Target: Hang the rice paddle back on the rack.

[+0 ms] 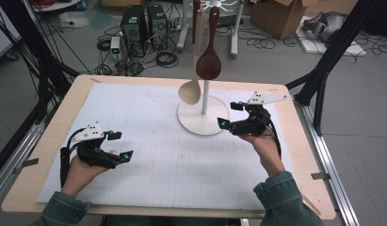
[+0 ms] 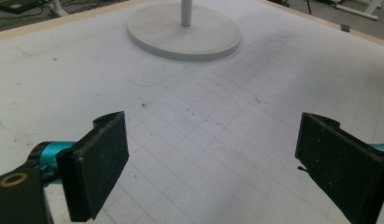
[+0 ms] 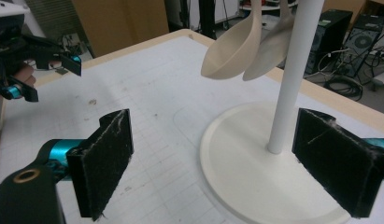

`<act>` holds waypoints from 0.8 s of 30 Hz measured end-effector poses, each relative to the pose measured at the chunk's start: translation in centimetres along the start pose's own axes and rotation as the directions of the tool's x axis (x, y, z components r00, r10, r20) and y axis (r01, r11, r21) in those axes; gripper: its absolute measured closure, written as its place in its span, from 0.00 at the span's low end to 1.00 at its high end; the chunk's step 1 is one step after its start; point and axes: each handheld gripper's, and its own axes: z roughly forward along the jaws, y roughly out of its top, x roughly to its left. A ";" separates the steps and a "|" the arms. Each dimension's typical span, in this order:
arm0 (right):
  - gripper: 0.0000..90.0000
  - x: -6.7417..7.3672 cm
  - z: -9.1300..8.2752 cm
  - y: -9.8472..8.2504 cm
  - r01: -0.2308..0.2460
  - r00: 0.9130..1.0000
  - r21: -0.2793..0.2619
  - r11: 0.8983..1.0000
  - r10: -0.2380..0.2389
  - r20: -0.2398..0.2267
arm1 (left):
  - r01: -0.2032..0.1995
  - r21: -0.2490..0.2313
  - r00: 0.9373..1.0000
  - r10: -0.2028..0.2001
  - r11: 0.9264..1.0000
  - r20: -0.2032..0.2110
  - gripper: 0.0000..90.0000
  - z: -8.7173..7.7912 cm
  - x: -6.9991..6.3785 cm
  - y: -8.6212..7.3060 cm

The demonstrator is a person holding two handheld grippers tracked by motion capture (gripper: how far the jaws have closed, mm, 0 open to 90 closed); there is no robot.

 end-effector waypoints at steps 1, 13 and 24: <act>0.13 0.0 0.0 -0.2 0.004 1.000 -0.003 1.000 -0.004 0.006 | -0.001 0.002 1.000 0.001 1.000 -0.002 0.10 0.0 0.0 0.0; 0.11 1.0 -0.4 -2.8 0.011 0.999 0.010 1.000 -0.012 0.051 | 0.006 0.011 1.000 -0.005 1.000 -0.026 0.07 0.1 0.2 -0.2; 0.11 1.5 -1.0 -5.4 -0.011 0.994 0.026 1.000 0.008 0.107 | 0.003 0.017 0.999 -0.002 1.000 -0.036 0.06 0.1 0.3 -0.3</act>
